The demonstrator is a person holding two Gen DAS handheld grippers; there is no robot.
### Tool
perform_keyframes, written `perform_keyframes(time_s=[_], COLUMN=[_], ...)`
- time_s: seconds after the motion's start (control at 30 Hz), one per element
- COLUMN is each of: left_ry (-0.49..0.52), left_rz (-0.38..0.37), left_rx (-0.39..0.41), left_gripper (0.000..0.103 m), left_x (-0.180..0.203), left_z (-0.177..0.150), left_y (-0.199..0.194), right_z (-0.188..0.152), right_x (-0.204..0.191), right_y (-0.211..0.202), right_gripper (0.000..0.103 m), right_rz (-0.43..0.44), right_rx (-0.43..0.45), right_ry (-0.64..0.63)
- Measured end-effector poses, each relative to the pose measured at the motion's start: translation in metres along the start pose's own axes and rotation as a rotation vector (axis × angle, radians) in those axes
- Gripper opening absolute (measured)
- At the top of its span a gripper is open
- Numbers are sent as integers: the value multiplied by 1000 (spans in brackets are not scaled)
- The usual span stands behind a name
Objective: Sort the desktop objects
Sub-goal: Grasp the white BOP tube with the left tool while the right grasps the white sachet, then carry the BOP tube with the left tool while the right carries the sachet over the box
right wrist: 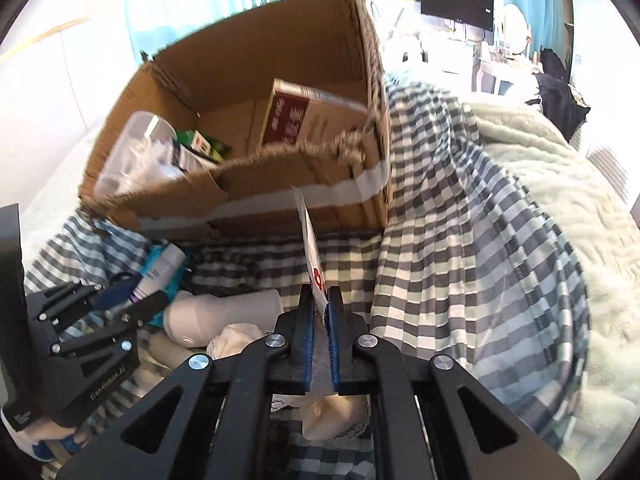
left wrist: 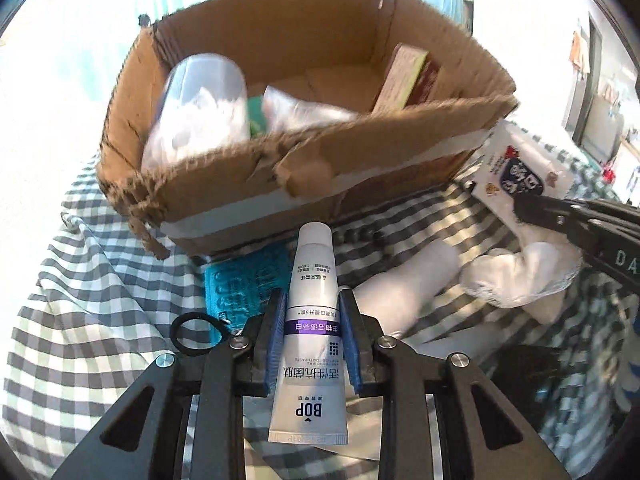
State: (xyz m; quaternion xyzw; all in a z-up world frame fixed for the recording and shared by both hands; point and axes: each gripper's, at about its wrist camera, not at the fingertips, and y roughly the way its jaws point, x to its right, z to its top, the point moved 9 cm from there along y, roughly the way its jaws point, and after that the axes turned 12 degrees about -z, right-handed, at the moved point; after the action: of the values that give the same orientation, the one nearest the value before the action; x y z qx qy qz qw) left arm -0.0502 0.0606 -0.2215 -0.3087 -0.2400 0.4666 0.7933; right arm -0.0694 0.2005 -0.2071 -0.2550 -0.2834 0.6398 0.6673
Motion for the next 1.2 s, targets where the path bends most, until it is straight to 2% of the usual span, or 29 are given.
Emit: perform_keyframes(time_s=[0.2, 0.33, 0.67, 0.7, 1.2], left_ry=[15, 5, -2, -2, -1], left_rz=[-29, -49, -54, -54, -27], left_rx=[68, 107, 212, 229, 422], left_gripper=[27, 27, 27, 27, 27], left_x=[16, 5, 13, 11, -7], left_z=[10, 25, 51, 46, 119], left_y=[-29, -42, -68, -76, -135], right_z=[12, 18, 34, 37, 85], right_x=[-4, -1, -6, -6, 3], right_y=[-26, -43, -83, -87, -150], right_gripper=[6, 6, 6, 6, 6], right_rz=[11, 28, 62, 62, 72], right_rx=[80, 130, 247, 261, 434], right_ry=[24, 51, 61, 61, 95])
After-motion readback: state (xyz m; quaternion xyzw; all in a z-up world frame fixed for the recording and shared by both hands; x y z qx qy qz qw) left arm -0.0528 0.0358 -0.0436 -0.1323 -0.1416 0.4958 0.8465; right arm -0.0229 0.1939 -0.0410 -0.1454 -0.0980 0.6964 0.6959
